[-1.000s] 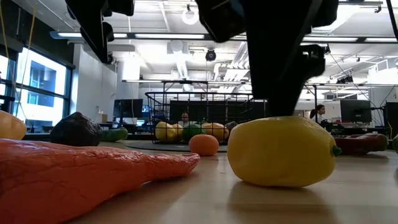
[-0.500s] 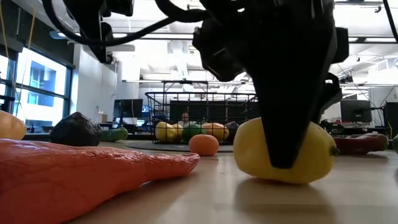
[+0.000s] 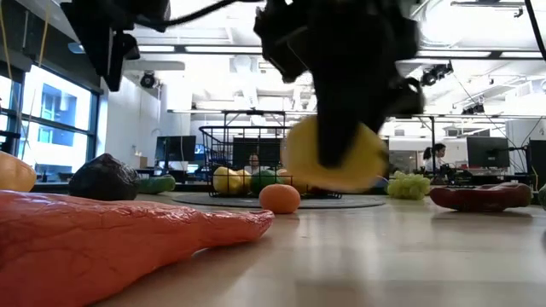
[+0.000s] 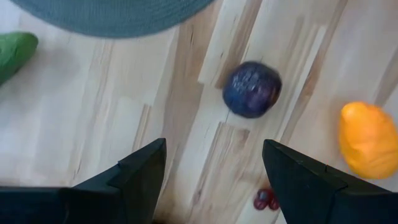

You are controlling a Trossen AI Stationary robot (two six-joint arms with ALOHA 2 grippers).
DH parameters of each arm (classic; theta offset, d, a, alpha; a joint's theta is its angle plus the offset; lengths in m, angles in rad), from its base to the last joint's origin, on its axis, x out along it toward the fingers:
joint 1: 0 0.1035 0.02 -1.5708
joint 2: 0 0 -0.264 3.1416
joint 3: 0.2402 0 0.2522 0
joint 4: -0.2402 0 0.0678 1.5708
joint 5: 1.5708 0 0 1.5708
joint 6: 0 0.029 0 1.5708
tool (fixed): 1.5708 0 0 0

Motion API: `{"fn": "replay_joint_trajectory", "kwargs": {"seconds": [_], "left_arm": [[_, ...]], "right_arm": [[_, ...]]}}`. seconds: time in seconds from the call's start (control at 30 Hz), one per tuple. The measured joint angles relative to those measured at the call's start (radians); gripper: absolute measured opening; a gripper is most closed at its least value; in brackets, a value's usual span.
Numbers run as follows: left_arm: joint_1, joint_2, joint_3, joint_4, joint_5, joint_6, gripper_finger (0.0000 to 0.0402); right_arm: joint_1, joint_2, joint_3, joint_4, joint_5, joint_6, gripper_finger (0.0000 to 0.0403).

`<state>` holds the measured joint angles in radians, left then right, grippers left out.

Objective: Build produce basket
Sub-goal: Put the yellow lemon into the basket

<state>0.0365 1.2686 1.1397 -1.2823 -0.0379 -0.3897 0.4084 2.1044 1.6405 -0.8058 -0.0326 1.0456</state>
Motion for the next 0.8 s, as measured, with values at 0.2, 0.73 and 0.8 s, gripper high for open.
{"fn": "replay_joint_trajectory", "kwargs": {"seconds": [0.2, 0.73, 0.8], "left_arm": [[0.000, -0.007, 0.000, -0.008, -0.001, 0.000, 0.0255], [0.007, -0.007, 0.000, 0.003, -0.029, -0.016, 0.0255], [0.015, -0.007, 0.000, 0.004, -0.030, -0.048, 0.0255]], "right_arm": [[-0.066, -0.076, 0.000, 0.009, 0.055, -0.050, 0.0120], [-0.350, -0.252, 0.000, 0.169, 0.133, -0.424, 0.0118], [-0.391, -0.259, 0.000, 0.177, 0.129, -0.473, 0.0118]]}}
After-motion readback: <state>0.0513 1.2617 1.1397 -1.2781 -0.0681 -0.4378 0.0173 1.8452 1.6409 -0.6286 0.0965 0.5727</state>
